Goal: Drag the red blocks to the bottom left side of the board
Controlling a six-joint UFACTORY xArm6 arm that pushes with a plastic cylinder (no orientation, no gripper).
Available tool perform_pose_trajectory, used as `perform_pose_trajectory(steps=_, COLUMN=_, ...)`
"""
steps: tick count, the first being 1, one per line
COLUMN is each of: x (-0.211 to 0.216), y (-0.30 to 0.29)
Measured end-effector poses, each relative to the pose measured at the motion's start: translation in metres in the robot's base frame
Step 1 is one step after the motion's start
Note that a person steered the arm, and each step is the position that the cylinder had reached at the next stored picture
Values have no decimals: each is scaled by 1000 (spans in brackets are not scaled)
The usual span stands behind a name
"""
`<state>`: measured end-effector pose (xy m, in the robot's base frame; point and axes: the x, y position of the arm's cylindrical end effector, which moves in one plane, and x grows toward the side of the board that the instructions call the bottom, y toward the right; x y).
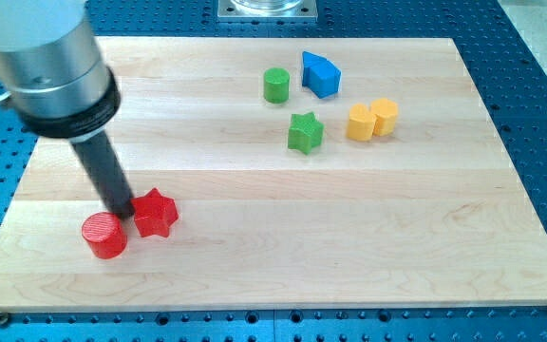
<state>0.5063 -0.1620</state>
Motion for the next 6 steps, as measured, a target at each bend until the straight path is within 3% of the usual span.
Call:
perform_pose_trajectory(steps=1, x=-48, y=32)
perform_pose_trajectory(steps=2, x=-61, y=69)
perform_pose_trajectory(steps=3, x=-5, y=82)
perform_pose_trajectory(steps=4, x=25, y=59)
perform_pose_trajectory(steps=6, x=23, y=2)
